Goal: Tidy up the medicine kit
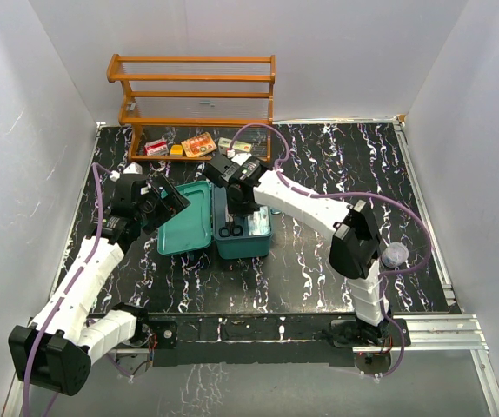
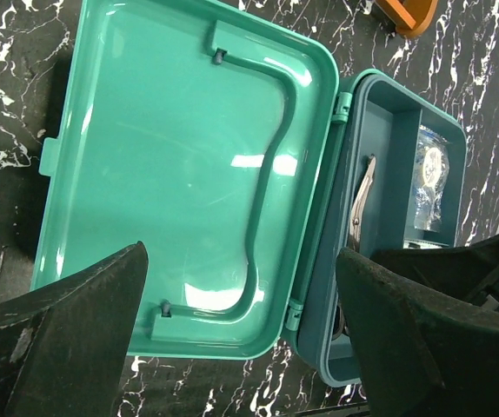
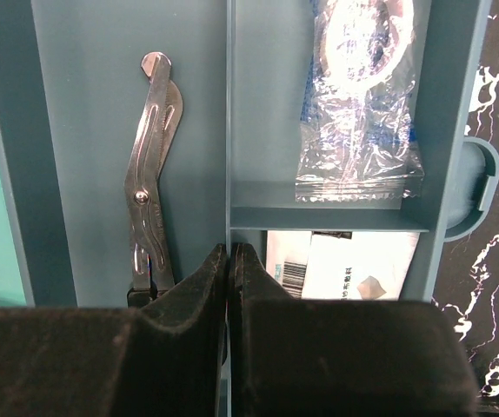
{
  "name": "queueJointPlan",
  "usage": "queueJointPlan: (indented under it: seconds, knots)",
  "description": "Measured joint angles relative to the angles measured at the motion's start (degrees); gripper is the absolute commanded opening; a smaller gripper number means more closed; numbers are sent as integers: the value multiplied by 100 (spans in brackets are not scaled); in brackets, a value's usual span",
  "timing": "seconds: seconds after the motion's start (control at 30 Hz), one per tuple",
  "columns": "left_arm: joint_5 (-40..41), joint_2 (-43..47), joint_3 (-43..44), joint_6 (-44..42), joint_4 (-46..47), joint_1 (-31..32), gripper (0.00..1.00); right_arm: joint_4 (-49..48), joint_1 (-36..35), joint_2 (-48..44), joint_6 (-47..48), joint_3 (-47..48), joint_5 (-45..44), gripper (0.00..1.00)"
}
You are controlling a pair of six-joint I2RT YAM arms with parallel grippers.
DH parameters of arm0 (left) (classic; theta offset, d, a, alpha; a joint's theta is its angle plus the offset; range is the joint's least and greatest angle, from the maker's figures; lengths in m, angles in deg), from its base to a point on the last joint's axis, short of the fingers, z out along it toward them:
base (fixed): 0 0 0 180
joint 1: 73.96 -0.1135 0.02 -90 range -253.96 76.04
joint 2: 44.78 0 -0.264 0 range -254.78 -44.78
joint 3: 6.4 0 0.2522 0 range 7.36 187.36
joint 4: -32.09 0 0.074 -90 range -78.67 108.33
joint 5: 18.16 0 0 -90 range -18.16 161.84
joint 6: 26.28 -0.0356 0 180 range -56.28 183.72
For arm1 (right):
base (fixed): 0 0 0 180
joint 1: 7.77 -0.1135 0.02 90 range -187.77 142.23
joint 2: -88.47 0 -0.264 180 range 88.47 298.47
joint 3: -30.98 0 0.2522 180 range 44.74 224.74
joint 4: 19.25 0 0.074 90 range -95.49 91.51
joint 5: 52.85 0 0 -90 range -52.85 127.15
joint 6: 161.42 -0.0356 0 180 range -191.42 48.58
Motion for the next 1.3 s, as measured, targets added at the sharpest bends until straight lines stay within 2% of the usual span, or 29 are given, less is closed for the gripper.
queueJointPlan:
  seconds: [0.43, 1.07, 1.3]
  knots:
    - [120, 28, 0, -33, -87, 0, 89, -59, -74, 79, 31, 4, -306, 0]
    - [146, 26, 52, -55, -203, 0, 92, -754, -63, -4, 203, -557, -494, 0]
    - [358, -87, 297, -199, -391, 0, 98, -730, -44, -15, 197, -472, -415, 30]
